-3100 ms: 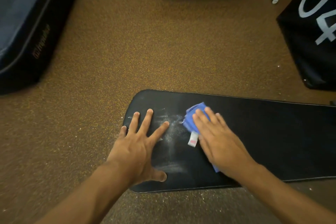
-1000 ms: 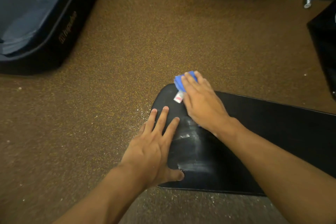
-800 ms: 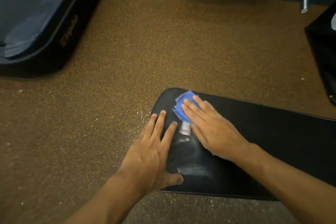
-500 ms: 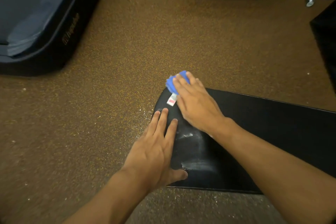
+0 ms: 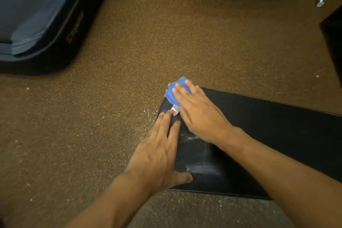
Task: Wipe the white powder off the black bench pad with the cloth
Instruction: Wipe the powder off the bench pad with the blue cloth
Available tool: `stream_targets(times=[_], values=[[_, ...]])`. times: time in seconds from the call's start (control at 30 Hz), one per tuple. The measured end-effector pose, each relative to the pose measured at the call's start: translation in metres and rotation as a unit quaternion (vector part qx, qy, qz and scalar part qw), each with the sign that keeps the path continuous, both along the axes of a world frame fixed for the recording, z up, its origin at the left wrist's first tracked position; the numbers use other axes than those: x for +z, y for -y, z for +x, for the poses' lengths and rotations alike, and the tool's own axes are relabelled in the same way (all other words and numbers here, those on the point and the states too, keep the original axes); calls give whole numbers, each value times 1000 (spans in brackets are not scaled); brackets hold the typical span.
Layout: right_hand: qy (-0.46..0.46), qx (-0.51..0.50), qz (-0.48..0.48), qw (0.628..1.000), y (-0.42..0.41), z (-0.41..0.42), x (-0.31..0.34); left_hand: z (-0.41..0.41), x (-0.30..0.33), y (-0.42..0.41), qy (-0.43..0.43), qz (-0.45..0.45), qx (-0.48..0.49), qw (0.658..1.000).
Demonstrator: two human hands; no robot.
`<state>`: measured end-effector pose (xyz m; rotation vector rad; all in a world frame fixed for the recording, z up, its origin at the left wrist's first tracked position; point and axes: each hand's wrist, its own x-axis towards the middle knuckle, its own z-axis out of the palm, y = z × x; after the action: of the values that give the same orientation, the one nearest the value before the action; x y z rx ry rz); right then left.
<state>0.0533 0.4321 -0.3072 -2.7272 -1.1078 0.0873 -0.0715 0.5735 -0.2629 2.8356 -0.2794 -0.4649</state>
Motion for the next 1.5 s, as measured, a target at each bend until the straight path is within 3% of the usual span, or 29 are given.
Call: stream_targets(times=[0.13,0.3,0.37,0.57,0.67,0.77,0.87,1.07,1.3,1.5], values=[[8,99,-43,994,40,-20,6,-2,-2,-3,18,-17,4,1000],[-5,-45,-16,999,13,-2,1,-3,0,-5,45,-47,0,998],[-7,-69,0,998,-4,-8,0,-3,-1,-9,61,-98,24,993],[-16,84,0,996,34,-40,3,16,7,-20,54,-238,135,960],[7,-19,-9,1000,32,-22,2,26,13,-21,42,-200,111,973],[-7,-86,16,996,11,-22,0,46,15,-27,41,-199,148,968],[7,-54,24,998,10,-43,1,83,23,-35,39,-141,165,975],[-7,90,-8,996,14,-59,3,166,43,-15,-54,-62,108,991],[-7,3,5,1000,-7,-37,-1,204,21,19,-169,44,18,984],[-30,74,19,997,-20,-84,-5,211,30,24,-208,45,5,977]])
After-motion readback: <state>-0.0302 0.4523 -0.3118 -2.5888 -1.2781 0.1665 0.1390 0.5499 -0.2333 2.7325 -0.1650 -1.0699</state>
